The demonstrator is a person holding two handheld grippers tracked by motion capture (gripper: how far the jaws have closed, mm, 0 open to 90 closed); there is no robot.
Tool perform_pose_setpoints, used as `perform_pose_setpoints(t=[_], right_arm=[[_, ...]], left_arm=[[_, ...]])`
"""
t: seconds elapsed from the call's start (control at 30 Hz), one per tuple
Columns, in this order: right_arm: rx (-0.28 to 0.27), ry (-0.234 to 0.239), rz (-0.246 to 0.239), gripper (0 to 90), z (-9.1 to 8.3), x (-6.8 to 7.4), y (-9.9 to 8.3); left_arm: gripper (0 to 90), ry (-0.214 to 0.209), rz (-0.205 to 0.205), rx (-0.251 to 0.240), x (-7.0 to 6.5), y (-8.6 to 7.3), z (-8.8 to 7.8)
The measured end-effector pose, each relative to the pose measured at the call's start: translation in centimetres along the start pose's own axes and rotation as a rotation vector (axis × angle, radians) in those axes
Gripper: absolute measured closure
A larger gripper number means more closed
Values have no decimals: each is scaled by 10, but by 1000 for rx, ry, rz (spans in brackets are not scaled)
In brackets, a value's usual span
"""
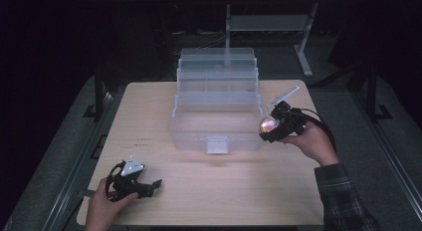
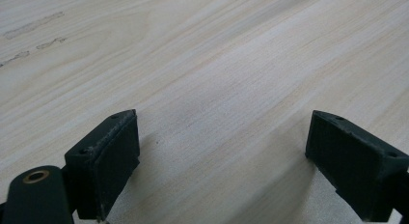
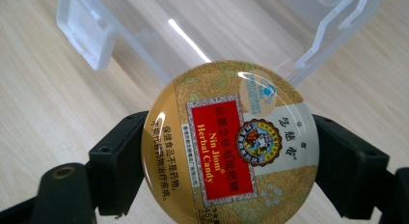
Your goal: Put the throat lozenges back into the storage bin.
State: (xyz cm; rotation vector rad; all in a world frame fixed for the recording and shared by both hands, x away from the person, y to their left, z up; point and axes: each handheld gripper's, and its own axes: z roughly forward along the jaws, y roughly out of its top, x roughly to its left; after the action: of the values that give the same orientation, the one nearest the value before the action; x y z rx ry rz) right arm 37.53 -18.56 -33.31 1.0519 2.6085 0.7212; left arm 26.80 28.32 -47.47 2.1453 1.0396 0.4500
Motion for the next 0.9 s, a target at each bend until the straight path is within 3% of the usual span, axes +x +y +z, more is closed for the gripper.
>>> perform_pose_setpoints(t=[0.9], right_arm=[[19,21,30,197,31,-11,34]], left_arm=[[110,-1,-2,0,0,0,0]])
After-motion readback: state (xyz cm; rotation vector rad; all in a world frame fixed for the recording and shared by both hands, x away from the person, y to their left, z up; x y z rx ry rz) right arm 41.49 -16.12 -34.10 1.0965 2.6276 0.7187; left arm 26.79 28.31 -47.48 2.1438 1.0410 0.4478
